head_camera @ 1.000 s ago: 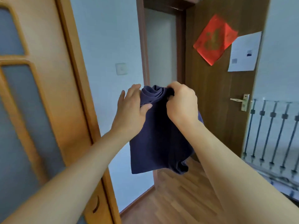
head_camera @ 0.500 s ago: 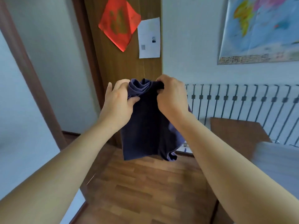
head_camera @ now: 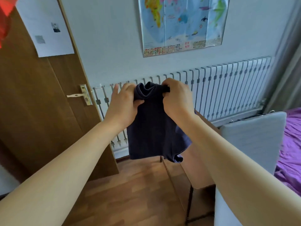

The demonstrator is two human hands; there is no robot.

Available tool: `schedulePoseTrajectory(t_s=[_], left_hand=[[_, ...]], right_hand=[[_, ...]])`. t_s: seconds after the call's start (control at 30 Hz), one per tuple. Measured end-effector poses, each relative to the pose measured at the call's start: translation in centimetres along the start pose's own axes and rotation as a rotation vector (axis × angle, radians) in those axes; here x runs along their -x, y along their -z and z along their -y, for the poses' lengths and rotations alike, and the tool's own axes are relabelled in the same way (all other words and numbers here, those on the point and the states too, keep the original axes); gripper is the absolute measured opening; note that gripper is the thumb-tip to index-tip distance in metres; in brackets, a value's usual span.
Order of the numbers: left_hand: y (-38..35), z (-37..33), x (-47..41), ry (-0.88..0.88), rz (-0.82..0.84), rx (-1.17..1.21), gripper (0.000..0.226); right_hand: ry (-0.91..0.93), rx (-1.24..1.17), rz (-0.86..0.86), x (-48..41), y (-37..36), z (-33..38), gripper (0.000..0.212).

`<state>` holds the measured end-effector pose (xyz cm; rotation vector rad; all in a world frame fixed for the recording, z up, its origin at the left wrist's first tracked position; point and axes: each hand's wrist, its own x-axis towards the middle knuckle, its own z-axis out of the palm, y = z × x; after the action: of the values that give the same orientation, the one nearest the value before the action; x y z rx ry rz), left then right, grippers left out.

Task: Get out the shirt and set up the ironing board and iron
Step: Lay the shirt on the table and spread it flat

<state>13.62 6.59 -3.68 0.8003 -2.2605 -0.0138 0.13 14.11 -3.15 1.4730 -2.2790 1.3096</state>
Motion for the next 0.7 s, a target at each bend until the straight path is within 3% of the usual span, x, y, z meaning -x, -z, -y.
schedulePoseTrajectory(t_s=[0.33, 0.7], left_hand=[[-8.2, 5.8, -6.4, -0.211, 0.168, 0.157, 0.018], [-19.0, 8.4, -13.8, -0.306, 0.332, 0.223, 0.013]], right_hand=[[-0.29, 0.155, -0.118, -2.5, -4.7, -2.2, 0.035], [-0.468, 0.259, -0.182, -8.8, -10.2, -9.3, 0.034]])
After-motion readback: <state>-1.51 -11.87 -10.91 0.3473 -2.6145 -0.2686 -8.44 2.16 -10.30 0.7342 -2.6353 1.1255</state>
